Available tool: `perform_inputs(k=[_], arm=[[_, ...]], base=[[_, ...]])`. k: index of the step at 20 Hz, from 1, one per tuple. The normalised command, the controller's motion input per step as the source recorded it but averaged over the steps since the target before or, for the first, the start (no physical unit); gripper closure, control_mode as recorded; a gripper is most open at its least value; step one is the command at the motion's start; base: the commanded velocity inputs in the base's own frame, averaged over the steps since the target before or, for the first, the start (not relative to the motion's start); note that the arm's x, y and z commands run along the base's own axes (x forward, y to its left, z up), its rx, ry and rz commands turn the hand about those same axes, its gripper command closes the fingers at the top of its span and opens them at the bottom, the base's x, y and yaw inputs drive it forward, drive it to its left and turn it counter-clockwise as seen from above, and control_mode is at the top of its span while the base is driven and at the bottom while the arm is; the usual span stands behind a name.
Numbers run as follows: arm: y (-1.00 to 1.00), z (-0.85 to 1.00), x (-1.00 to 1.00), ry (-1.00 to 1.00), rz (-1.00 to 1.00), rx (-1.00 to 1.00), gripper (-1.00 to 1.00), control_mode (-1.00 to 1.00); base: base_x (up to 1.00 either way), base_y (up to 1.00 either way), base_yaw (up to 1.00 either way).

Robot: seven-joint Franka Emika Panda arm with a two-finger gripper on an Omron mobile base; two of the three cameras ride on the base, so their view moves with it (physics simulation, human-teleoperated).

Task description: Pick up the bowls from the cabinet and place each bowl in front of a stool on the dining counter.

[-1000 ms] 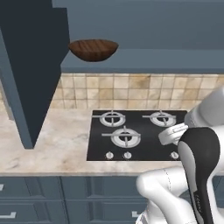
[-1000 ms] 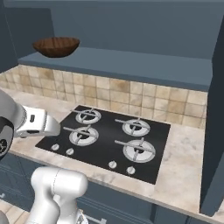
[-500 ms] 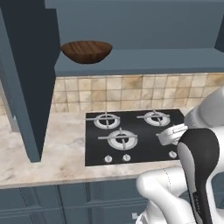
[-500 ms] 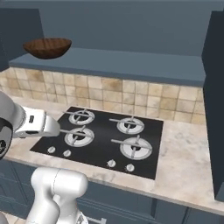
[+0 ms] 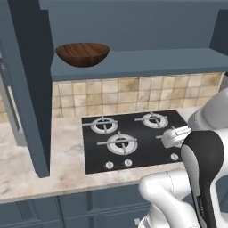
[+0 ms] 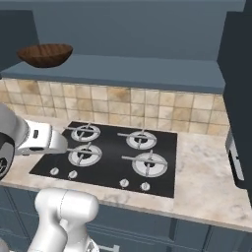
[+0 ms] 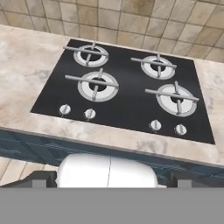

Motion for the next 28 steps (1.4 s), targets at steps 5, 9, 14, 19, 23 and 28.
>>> perform_inputs(k=[5, 9, 14, 19, 23, 28], arm=[[0.00, 0.00, 0.00, 0.00, 0.00, 0.00, -1.00, 1.00], [0.00, 0.00, 0.00, 0.00, 0.00, 0.00, -1.00, 1.00], [0.00, 0.00, 0.00, 0.00, 0.00, 0.00, -1.00, 1.00], [0.00, 0.00, 0.00, 0.00, 0.00, 0.00, -1.00, 1.00], [0.04, 0.00, 0.10, 0.00, -0.01, 0.00, -1.00, -1.00], [0.16, 0.13, 0.02, 0.00, 0.05, 0.00, -1.00, -1.00]], base=[[0.48, 0.40, -0.23], [0.42, 0.34, -0.21], [0.36, 0.28, -0.20], [0.28, 0.18, -0.13], [0.14, 0.07, -0.04], [0.00, 0.00, 0.00]])
